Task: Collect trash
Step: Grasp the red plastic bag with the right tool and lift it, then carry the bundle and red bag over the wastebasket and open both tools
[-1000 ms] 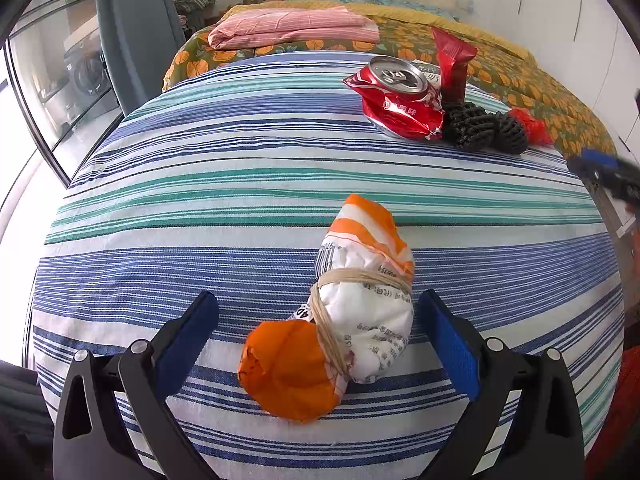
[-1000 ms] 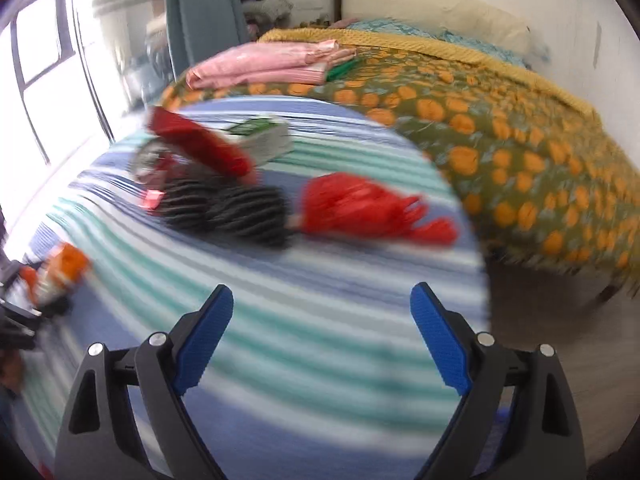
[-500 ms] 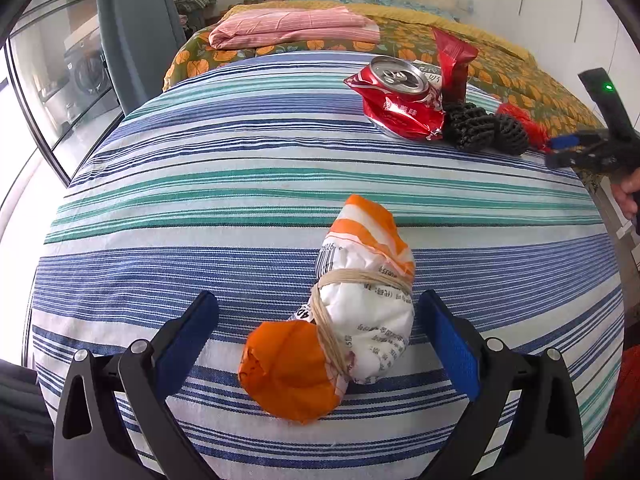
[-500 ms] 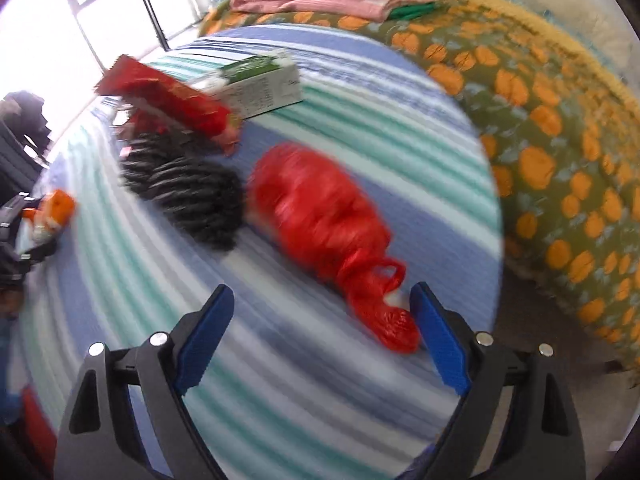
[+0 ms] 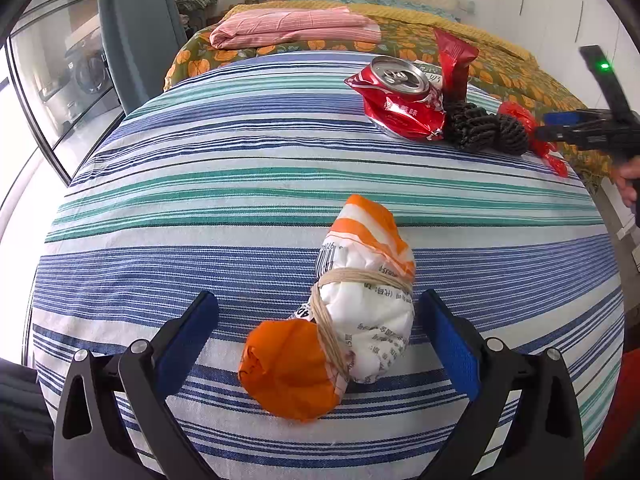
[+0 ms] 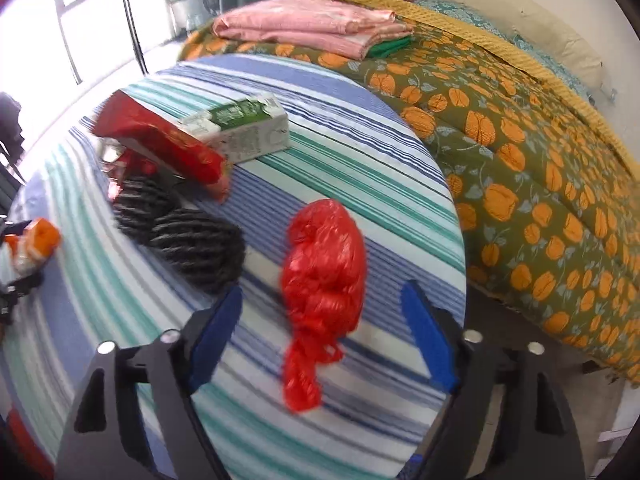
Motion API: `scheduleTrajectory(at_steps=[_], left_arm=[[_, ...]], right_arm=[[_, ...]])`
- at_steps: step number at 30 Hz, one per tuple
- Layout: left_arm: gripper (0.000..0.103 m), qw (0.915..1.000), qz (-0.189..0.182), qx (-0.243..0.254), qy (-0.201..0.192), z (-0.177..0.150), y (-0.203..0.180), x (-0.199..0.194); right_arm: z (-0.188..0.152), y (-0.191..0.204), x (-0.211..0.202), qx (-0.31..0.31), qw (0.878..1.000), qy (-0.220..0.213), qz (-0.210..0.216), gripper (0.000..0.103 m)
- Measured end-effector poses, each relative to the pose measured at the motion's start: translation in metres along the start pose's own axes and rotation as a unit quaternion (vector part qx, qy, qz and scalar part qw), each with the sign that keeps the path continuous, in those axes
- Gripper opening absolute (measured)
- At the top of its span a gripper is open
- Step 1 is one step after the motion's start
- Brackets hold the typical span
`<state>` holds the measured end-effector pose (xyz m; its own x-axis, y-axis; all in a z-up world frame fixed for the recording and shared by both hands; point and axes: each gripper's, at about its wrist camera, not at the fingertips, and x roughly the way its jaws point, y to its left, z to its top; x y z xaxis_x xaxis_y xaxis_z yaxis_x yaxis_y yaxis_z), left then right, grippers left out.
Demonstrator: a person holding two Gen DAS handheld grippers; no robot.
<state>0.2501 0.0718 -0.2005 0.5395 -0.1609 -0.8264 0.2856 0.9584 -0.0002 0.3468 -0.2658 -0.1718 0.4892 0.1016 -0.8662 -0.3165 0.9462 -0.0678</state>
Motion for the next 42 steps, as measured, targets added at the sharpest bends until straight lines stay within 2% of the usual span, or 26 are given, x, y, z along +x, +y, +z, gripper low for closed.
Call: scheduleTrajectory(at_steps=[3, 4, 9, 12, 16, 19, 20, 21, 24, 27, 34, 39, 42], left_arm=[[0.098, 1.0, -0.001, 0.001, 0.0, -0.001, 0.001, -0.001], [0.098, 1.0, 0.0, 0.001, 0.0, -0.001, 0.001, -0.001], [0.098, 0.9998, -0.02, -0.009, -0.005, -0.003, 0.006, -0.005], [0.098, 0.9993, -0.037, -0.01, -0.005, -0.003, 0.007, -0.008], [0.096, 0.9994, -0.035, 0.002, -0.005, -0.001, -0.004, -0.01], [0.077, 0.9995, -0.006, 0.029, 0.002, 0.0, -0.017, -0.006], [0.064, 0.9994, -0.003, 0.034, -0.004, 0.0, -0.019, -0.008], [0.059, 0.9993, -0.009, 0.037, -0.006, 0.0, -0.021, -0.009], [0.056, 0.9994, 0.004, 0.034, -0.006, -0.002, -0.026, -0.012], [0.055, 0.9997, -0.009, 0.02, -0.005, -0.007, -0.033, -0.019], [0.055, 0.9971, -0.071, 0.006, -0.026, -0.013, -0.088, -0.055], [0.055, 0.9913, -0.124, 0.029, -0.034, -0.008, -0.156, -0.077], [0.055, 0.9853, -0.16, 0.049, -0.036, -0.005, -0.205, -0.088]], right_arm=[[0.003, -0.006, 0.015, 0.013, 1.0, 0.014, -0.013, 0.057], [0.003, -0.009, 0.017, 0.025, 1.0, 0.014, -0.007, 0.044], [-0.004, -0.017, -0.003, 0.079, 0.996, -0.024, 0.022, 0.044], [-0.022, -0.014, -0.027, 0.101, 0.993, -0.039, 0.04, 0.044], [-0.057, 0.002, -0.055, 0.118, 0.988, -0.051, 0.08, 0.044], [-0.084, 0.017, -0.069, 0.128, 0.984, -0.054, 0.108, 0.044], [-0.093, 0.022, -0.074, 0.131, 0.983, -0.055, 0.117, 0.044], [-0.101, 0.025, -0.077, 0.133, 0.982, -0.057, 0.122, 0.044], [-0.124, 0.031, -0.089, 0.145, 0.978, -0.065, 0.137, 0.044], [-0.143, 0.031, -0.1, 0.152, 0.976, -0.078, 0.138, 0.044], [-0.181, 0.012, -0.124, 0.173, 0.97, -0.109, 0.132, 0.044], [-0.211, -0.025, -0.131, 0.213, 0.964, -0.12, 0.105, 0.044], [-0.234, -0.053, -0.129, 0.237, 0.963, -0.116, 0.063, 0.044]])
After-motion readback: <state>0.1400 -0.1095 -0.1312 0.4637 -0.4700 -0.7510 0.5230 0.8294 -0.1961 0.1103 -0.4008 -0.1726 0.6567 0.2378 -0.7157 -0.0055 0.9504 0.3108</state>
